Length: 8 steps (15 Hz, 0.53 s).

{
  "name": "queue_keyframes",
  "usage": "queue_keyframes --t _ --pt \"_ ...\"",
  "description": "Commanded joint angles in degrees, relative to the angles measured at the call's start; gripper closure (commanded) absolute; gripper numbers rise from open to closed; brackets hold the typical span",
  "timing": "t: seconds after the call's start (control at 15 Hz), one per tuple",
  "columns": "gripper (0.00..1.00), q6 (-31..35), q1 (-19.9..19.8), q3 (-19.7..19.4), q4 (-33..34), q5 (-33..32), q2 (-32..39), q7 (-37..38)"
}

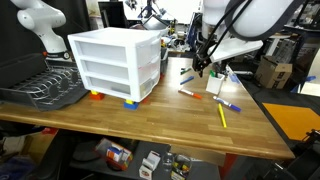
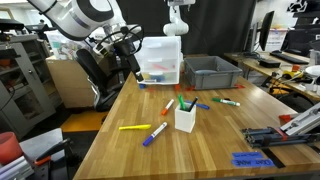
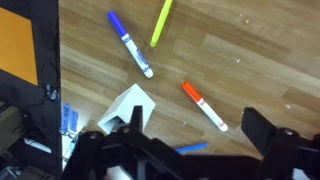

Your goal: Pick the black pen on the table and put it in the pen holder

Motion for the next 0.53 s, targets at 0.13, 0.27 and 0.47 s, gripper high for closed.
queue_keyframes --t 0.13,0.27,0.47 --pt "0.0 -1.2 1.1 -0.6 -1.5 -2.3 -6.1 0.2" --pt "0.0 -1.2 1.1 -0.9 -2.0 -2.5 -7.0 0.1" --pt "0.0 -1.2 1.2 -0.9 -2.0 -2.5 -7.0 0.1"
